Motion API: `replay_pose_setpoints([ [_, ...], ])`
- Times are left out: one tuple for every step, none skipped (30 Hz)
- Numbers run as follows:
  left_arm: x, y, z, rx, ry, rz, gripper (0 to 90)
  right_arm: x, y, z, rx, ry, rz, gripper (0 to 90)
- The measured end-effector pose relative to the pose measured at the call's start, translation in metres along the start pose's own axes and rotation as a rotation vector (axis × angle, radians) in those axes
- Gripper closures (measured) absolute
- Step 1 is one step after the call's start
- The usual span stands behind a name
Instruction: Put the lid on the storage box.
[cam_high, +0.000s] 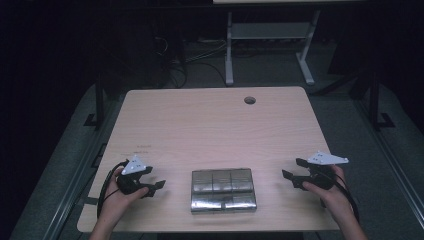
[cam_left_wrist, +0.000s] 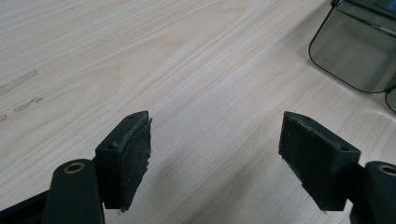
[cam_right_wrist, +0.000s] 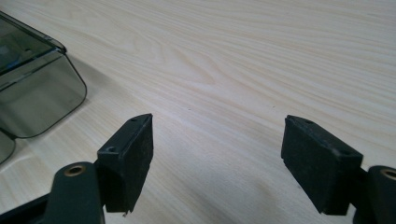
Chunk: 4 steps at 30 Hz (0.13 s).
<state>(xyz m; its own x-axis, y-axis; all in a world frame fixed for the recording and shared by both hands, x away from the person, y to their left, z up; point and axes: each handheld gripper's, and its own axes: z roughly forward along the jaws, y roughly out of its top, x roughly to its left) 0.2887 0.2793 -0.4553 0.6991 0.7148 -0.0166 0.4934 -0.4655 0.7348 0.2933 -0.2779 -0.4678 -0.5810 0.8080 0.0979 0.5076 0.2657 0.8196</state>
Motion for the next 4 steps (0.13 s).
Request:
replay_pose_setpoints([
  [0.0000, -0.0005, 0.0003, 0.001, -0.001, -0.004, 25.0, -0.0003, -0.0006, 0.0004, 0.005, -0.005, 0.002, 22.3],
  [0.0001, -0.0011, 0.0008, 0.003, -0.003, -0.007, 25.0, -0.0005, -0.0009, 0.0008, 0.008, -0.009, 0.005, 21.5],
  [0.0009, -0.0015, 0.0013, 0.008, -0.001, -0.001, 25.0, -0.0007, -0.0011, 0.0010, 0.007, -0.009, 0.004, 21.5],
  [0.0012, -0.0022, 0.0019, 0.013, -0.004, -0.003, 25.0, -0.0008, -0.0012, 0.0011, 0.009, -0.012, 0.006, 21.2],
])
